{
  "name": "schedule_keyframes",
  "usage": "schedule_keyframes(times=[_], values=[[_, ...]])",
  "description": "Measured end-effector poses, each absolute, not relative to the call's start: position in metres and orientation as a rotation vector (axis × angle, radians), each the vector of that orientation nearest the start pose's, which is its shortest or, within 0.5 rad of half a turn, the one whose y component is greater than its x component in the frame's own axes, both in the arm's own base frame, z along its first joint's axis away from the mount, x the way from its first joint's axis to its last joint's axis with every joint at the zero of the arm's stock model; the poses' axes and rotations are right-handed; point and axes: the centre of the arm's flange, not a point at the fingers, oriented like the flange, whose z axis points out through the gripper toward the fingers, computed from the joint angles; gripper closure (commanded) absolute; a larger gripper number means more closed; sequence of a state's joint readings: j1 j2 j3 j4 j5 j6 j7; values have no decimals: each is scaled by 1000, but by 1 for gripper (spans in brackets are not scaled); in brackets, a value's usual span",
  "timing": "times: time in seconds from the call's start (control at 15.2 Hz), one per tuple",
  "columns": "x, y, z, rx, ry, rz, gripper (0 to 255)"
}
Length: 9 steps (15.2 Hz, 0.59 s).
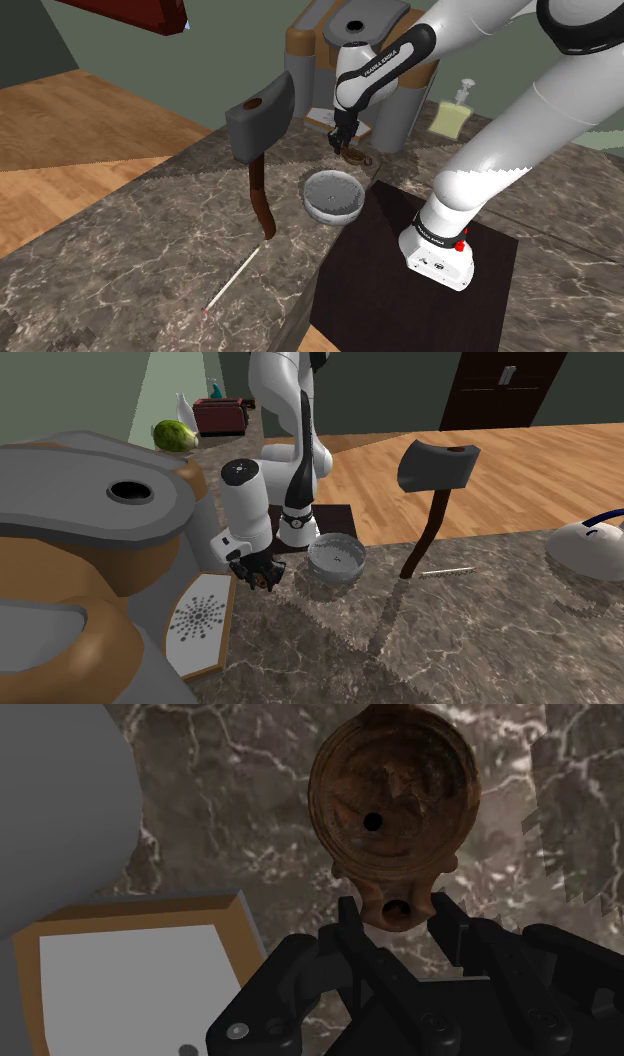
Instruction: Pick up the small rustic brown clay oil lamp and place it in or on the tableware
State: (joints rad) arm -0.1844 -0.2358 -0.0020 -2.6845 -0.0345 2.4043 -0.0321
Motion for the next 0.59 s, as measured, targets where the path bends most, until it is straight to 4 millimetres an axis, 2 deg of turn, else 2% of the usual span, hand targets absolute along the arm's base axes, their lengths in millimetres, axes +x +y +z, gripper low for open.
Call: schedule_keyframes(times=[0.33, 0.59], values=[[391, -74, 306, -3151, 202, 73, 255], [391, -74, 320, -3151, 203, 74, 255]])
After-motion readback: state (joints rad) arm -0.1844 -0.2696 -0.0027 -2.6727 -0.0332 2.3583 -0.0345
